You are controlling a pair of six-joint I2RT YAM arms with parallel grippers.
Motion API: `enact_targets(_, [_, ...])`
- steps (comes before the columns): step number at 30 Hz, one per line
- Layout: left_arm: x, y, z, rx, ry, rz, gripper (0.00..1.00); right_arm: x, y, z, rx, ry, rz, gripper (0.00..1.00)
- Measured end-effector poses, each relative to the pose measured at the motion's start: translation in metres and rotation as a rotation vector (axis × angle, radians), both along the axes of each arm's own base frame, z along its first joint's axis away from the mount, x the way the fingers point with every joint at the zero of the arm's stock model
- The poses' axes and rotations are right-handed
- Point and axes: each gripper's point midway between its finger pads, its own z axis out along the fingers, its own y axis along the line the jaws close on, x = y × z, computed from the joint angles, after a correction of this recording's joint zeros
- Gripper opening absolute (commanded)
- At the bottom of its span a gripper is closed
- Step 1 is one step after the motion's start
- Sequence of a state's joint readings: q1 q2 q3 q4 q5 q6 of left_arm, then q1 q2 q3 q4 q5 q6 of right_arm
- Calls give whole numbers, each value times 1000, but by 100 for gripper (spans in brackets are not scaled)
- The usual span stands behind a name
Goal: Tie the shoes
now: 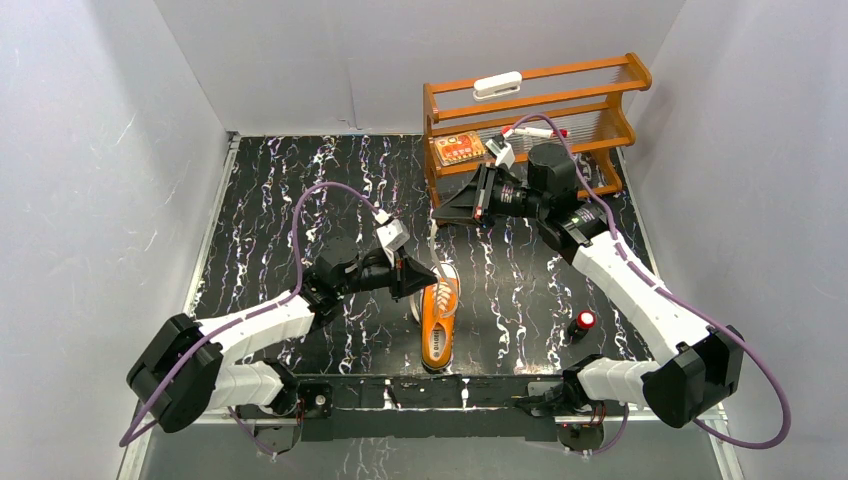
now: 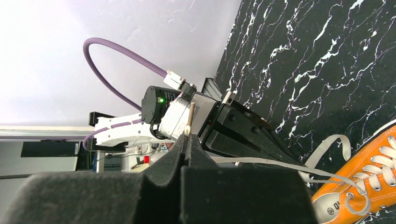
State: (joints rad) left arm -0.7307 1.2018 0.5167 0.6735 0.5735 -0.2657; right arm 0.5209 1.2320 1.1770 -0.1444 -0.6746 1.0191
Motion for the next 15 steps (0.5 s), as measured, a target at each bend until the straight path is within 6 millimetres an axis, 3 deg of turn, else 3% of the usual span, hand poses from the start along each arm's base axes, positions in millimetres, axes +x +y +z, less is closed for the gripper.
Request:
enact_targets(9, [4,-5,1,-25,7,2,11,-1,1,-1,12,11,6,0])
enact_targets(15, [7,-8,-3,-31,17,8,12,0,2,1,22,10,5,0])
